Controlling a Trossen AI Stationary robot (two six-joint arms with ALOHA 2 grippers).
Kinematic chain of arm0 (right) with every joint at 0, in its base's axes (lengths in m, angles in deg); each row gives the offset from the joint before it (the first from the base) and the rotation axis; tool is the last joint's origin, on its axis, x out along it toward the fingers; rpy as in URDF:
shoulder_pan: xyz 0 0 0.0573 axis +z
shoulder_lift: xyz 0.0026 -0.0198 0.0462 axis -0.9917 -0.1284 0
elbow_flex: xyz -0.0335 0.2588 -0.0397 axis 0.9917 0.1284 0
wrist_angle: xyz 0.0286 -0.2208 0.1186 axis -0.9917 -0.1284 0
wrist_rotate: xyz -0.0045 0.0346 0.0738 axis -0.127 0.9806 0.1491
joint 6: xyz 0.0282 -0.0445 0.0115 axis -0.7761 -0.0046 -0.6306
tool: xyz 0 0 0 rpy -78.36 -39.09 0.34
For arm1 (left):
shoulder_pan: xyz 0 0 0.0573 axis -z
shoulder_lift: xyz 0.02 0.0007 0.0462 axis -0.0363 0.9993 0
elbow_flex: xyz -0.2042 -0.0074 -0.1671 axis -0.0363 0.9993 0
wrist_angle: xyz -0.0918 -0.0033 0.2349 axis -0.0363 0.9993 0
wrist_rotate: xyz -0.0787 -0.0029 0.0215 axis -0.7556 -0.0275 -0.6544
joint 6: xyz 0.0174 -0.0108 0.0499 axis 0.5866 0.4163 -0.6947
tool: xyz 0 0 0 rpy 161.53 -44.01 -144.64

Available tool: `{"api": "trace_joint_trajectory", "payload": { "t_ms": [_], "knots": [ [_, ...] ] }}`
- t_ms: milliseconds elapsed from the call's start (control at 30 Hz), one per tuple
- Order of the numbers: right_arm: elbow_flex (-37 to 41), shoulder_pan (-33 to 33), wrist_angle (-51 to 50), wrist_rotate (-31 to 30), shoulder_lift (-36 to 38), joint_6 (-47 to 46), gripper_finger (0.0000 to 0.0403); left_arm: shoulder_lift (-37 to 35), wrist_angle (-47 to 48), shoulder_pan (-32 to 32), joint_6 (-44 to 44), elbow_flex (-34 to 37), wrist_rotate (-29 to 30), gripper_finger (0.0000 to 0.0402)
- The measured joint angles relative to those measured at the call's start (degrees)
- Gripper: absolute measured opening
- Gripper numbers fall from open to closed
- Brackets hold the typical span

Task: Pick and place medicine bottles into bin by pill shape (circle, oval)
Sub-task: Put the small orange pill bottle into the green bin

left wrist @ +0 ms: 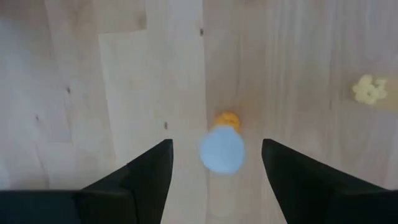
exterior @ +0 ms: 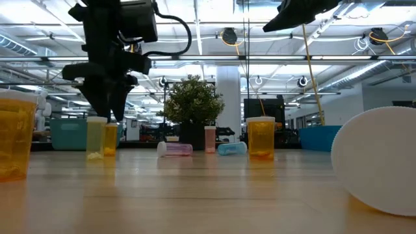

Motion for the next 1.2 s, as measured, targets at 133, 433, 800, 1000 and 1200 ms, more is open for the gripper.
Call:
{"api": "trace_joint_trajectory", "payload": {
  "t_ms": [133, 433, 800, 1000, 1200],
  "knots": [
    [0.00, 0.00, 0.01, 0.00, 0.02, 0.14, 0.0000, 0.69, 0.19, -0.62, -0.81, -0.02, -0.04, 0.0251],
    [0.00, 0.00, 0.03, 0.01, 0.04, 0.38, 0.0000, 2.22, 0.08, -0.91, -1.30, 0.04, 0.09, 0.0250],
    [0.00, 0.00, 0.04, 0.00, 0.02, 0.39, 0.0000, 2.26, -0.08, -0.91, -1.00, 0.93, 0.52, 0.0250],
    [0.00, 0.00, 0.04, 0.01, 0.02, 0.70, 0.0000, 2.26, -0.66, -0.91, 0.52, 1.07, 0.59, 0.0250],
    [0.00, 0.00, 0.04, 0.02, 0.02, 0.83, 0.0000, 2.26, -1.93, -0.91, -0.27, 1.07, 0.59, 0.0249]
  ]
}}
